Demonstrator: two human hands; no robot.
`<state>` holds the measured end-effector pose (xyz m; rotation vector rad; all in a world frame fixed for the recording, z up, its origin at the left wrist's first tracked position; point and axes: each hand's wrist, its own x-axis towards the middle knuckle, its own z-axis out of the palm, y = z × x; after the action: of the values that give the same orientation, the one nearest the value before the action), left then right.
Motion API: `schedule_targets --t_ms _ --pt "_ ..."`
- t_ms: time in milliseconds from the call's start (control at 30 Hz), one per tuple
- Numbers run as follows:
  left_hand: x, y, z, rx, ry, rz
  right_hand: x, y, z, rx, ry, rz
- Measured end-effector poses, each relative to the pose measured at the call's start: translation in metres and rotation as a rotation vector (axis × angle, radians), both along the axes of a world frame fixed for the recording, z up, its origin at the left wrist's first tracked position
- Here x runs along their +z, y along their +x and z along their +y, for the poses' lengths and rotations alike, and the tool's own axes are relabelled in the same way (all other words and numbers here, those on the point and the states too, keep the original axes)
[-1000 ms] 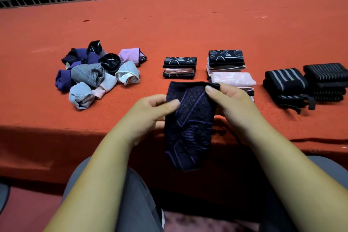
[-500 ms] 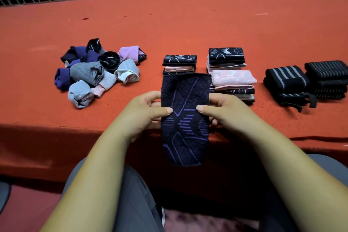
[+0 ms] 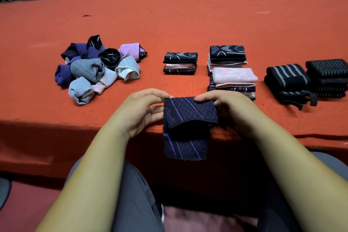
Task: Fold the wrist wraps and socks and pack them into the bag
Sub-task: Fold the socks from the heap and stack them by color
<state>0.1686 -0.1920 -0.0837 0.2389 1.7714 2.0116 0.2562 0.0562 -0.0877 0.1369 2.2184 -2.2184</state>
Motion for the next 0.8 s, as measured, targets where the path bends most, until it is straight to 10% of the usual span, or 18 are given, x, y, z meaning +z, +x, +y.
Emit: schedule_targets --t_ms 800 --pt "-0.004 0.006 0.000 -0.048 -0.142 -0.048 -0.007 0.006 -0.012 0.086 0.013 0.034"
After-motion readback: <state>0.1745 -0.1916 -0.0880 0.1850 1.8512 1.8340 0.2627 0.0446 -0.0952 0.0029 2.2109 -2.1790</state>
